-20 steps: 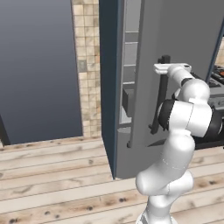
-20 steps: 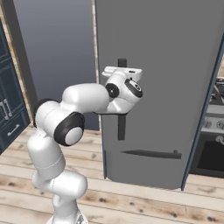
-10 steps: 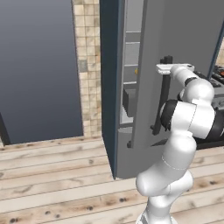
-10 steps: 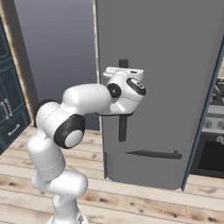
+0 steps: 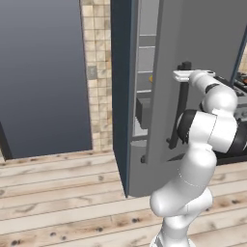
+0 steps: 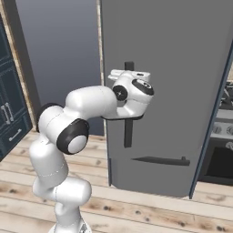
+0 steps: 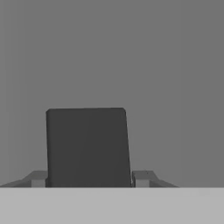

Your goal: Retrieve the fish from the fridge and place it on the saucepan with marinade on the stove.

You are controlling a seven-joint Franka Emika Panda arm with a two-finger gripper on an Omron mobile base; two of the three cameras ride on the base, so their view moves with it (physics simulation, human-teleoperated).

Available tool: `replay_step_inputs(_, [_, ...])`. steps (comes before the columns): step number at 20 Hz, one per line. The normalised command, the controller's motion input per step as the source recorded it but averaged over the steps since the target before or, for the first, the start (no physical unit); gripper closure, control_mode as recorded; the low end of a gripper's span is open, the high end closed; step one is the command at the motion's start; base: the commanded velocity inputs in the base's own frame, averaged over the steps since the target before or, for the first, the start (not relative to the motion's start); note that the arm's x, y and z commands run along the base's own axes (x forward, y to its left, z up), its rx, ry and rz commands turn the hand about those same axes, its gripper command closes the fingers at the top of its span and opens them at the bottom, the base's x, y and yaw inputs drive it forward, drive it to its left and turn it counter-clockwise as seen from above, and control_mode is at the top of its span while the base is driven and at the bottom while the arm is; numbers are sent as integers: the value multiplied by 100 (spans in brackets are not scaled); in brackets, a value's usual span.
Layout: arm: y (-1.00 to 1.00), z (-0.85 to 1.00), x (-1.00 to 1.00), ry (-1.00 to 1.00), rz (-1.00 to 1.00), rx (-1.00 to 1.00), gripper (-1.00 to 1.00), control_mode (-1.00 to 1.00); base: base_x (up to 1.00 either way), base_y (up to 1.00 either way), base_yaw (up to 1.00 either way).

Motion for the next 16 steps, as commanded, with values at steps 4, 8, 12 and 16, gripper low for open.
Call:
replay_step_inputs(4, [-73,0,-18,0,9,0,100,-100,0,0,0])
replay_step_inputs(8, [-72,0,-17,0,9,0,100,-100,0,0,0])
replay_step_inputs(12, [-71,0,-14,0,8,0,100,-100,0,0,0])
replay_step_inputs(16, [-73,0,-13,0,7,0,100,-100,0,0,0])
